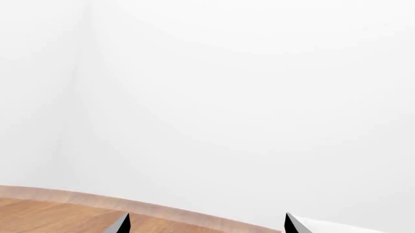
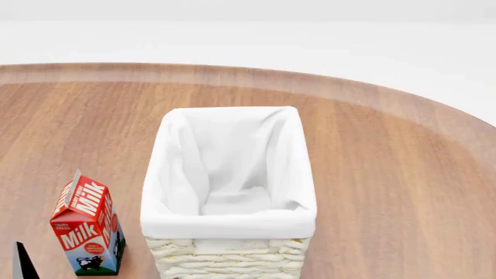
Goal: Pick up the alphabet soup, and put it in the basket.
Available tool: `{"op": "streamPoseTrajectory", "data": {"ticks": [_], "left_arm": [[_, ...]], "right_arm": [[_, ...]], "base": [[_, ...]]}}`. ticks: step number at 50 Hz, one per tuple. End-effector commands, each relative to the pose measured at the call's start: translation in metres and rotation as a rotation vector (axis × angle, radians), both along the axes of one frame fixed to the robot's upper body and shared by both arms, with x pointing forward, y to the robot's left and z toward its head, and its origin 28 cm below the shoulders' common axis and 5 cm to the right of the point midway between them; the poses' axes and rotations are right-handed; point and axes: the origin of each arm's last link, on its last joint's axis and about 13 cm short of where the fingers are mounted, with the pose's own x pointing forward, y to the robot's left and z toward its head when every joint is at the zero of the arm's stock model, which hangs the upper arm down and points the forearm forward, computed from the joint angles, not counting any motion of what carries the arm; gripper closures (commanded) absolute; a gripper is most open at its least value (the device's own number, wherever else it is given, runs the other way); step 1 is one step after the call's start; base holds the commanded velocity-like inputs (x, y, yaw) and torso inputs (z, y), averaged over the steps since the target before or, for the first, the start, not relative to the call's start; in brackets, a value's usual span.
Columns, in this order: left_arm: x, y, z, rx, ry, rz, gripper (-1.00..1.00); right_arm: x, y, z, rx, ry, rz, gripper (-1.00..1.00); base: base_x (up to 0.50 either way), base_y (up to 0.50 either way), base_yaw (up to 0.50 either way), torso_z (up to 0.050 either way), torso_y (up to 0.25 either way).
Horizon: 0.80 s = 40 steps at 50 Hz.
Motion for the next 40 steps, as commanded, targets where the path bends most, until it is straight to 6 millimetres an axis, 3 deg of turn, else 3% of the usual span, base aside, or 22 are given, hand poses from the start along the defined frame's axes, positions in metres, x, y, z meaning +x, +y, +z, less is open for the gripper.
{"op": "streamPoseTrajectory", "data": {"ticks": [1, 4, 5, 22, 40], "left_arm": [[0.0, 0.0, 0.0, 0.0, -0.001, 0.001, -1.0], [0.0, 0.0, 0.0, 0.001, -0.001, 0.001, -1.0], [0.0, 0.0, 0.0, 0.001, -0.001, 0.001, -1.0], [-0.001, 0.0, -0.001, 0.004, 0.0, -0.001, -1.0], [0.0, 0.0, 0.0, 0.004, 0.0, 0.002, -1.0]], "right_arm": [[0.002, 0.002, -0.006, -0.019, -0.003, 0.003, -1.0], [0.002, 0.003, -0.008, -0.018, 0.002, 0.011, -1.0], [0.003, 0.004, -0.01, -0.018, 0.001, 0.017, 1.0], [0.006, 0.006, -0.009, 0.054, 0.014, -0.017, 1.0], [0.005, -0.002, 0.024, 0.197, -0.097, -0.111, 1.0]], "base": [[0.0, 0.0, 0.0, 0.0, 0.0], [0.0, 0.0, 0.0, 0.0, 0.0], [0.0, 0.0, 0.0, 0.0, 0.0], [0.0, 0.0, 0.0, 0.0, 0.0], [0.0, 0.0, 0.0, 0.0, 0.0]]}}
